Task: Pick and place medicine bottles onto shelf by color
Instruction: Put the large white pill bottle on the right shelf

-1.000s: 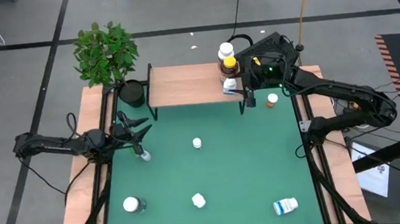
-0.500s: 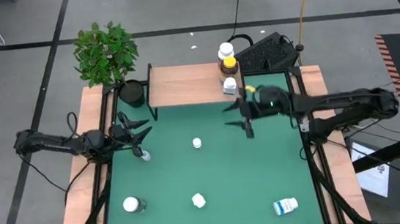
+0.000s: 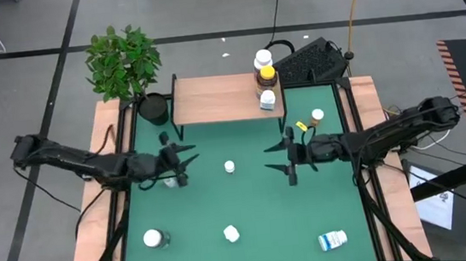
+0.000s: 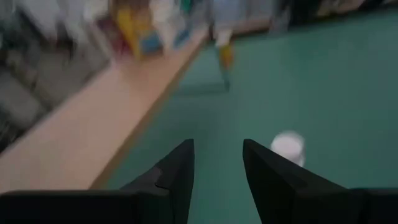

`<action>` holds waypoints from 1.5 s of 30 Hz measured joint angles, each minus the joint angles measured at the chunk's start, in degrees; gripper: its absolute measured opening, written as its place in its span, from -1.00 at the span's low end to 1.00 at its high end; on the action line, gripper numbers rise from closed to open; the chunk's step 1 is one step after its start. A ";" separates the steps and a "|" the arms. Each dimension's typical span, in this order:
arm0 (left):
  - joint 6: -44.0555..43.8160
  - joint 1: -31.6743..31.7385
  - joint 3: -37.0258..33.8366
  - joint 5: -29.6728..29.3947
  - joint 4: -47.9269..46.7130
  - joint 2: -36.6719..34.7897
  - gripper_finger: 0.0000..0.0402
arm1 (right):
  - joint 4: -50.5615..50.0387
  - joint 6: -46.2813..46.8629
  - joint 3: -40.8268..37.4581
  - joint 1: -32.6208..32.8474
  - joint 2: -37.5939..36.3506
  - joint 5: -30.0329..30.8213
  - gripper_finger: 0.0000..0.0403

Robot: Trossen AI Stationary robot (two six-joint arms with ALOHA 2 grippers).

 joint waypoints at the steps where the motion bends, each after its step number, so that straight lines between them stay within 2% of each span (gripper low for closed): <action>1: -3.00 0.34 3.07 -1.68 -6.75 1.54 -0.28 | 0.21 0.42 -0.35 0.46 0.32 0.01 0.07; 4: -11.43 1.58 11.59 -3.92 -24.82 6.04 -0.20 | 2.44 0.31 -1.02 0.91 1.64 0.03 0.07; 7: -14.53 2.33 17.17 -3.98 -33.08 9.03 -0.08 | 3.84 0.42 -1.09 0.84 3.45 0.10 0.07; 11: -12.67 2.35 19.32 -2.35 -35.41 11.02 0.11 | 6.51 1.43 -1.09 0.71 6.28 0.12 0.07; 16: -8.74 2.31 19.32 8.35 -30.36 13.28 0.31 | 7.66 0.74 -1.09 0.71 9.58 1.88 0.07; 18: -7.23 2.27 19.30 10.32 -26.57 14.90 0.34 | 3.69 0.41 -1.07 0.75 9.08 10.20 0.07; 21: -6.78 2.31 19.11 10.66 -20.30 18.05 0.36 | -11.16 4.10 -1.09 0.62 4.47 31.37 0.07; 22: -6.94 2.31 18.79 10.68 -17.74 19.24 0.36 | -16.58 6.27 -1.09 0.62 2.26 35.64 0.07; 23: -6.75 2.32 18.31 10.66 -15.12 20.54 0.36 | -21.16 8.85 -1.14 0.63 -0.23 37.22 0.07; 25: -5.28 2.31 17.22 10.70 -10.35 23.30 0.36 | -26.38 13.73 -1.18 0.71 -5.38 34.54 0.07; 29: -3.51 2.31 16.59 10.77 -4.23 28.45 0.36 | -31.00 17.43 -1.13 0.69 -14.21 20.85 0.07; 31: -3.08 2.31 16.57 10.77 -1.09 30.57 0.36 | -31.69 17.27 -1.13 0.67 -17.71 17.33 0.07; 34: -1.89 2.31 16.55 10.78 3.65 33.00 0.36 | -34.06 16.90 -0.97 -1.98 -21.99 17.92 0.07; 38: -1.75 2.33 16.55 10.77 5.98 33.95 0.36 | -44.42 25.68 0.77 -7.81 -25.77 17.75 0.07; 41: -1.76 2.31 16.55 10.77 6.36 33.81 0.36 | -53.08 29.85 1.21 -12.30 -27.52 17.89 0.07; 45: -0.56 2.53 16.55 10.78 7.15 33.49 0.36 | -58.38 30.99 1.25 -17.93 -28.07 17.87 0.07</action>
